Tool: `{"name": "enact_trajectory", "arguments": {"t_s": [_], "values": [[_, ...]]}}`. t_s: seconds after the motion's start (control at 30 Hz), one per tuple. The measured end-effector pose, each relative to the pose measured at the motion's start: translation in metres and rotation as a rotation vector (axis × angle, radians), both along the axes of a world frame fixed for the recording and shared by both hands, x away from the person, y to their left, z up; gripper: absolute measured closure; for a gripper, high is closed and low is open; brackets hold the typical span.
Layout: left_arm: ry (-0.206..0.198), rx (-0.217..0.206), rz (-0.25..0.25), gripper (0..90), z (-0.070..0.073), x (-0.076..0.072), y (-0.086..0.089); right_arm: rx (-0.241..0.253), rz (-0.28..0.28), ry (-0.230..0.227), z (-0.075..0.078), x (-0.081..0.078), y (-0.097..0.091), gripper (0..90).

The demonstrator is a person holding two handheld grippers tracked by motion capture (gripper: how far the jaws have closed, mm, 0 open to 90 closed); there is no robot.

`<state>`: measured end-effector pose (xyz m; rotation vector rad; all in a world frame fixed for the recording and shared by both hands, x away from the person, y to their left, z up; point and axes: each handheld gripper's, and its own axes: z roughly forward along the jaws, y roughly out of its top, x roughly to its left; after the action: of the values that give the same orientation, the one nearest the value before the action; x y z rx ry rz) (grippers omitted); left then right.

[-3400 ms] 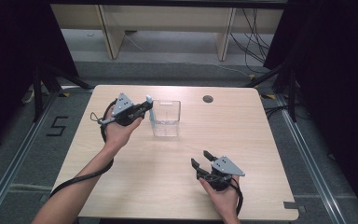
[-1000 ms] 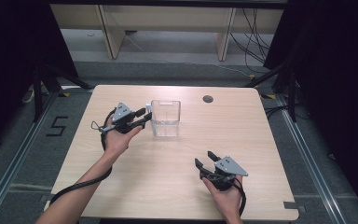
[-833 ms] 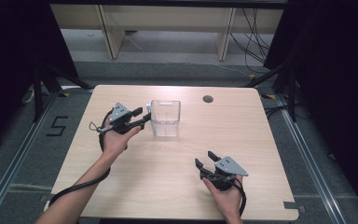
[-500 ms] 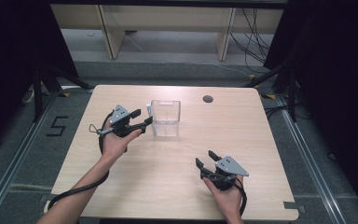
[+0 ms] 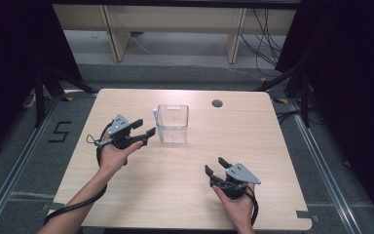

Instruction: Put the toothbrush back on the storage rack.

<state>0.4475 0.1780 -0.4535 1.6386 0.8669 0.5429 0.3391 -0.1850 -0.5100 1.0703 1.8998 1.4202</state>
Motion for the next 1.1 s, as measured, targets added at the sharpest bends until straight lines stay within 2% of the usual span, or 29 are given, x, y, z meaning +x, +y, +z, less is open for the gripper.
{"name": "enact_trajectory", "arguments": {"t_s": [0.17, 0.37, 0.5, 0.63, 0.67, 0.7, 0.73, 0.9, 1.0, 1.1], "values": [[-0.004, -0.008, -0.010, 33.0, 0.001, -0.006, 0.002, 0.001, 0.000, 0.000, 0.000, 0.000, 0.000, 40.1], [-0.024, 0.012, -0.022, 32.7, 0.004, -0.019, 0.004, 0.006, -0.001, 0.008, 0.001, -0.001, 0.000, 40.0], [-0.031, 0.011, -0.025, 32.5, 0.005, -0.025, 0.007, 0.011, -0.004, 0.009, 0.000, -0.001, 0.000, 39.9], [-0.039, 0.008, -0.027, 32.4, 0.006, -0.031, 0.009, 0.002, 0.000, 0.001, 0.000, 0.000, 0.000, 39.8], [-0.039, 0.008, -0.027, 32.3, 0.006, -0.031, 0.009, -0.018, -0.006, -0.002, 0.001, -0.001, -0.001, 39.8], [-0.035, 0.013, -0.024, 32.2, 0.005, -0.034, 0.011, 0.007, -0.016, 0.022, 0.001, -0.002, 0.001, 39.8], [-0.039, 0.017, -0.024, 32.1, 0.005, -0.036, 0.012, 0.014, -0.011, 0.010, 0.000, -0.002, 0.001, 39.8], [-0.030, 0.021, -0.021, 32.2, 0.000, -0.045, 0.019, 0.018, -0.002, 0.003, 0.000, -0.001, 0.000, 39.8], [-0.032, 0.027, -0.021, 32.1, -0.003, -0.049, 0.023, 0.004, 0.001, 0.000, 0.000, 0.000, 0.001, 39.7], [-0.038, 0.032, -0.012, 32.1, -0.005, -0.054, 0.029, 0.011, -0.004, 0.006, 0.000, -0.001, 0.001, 39.7]]}}
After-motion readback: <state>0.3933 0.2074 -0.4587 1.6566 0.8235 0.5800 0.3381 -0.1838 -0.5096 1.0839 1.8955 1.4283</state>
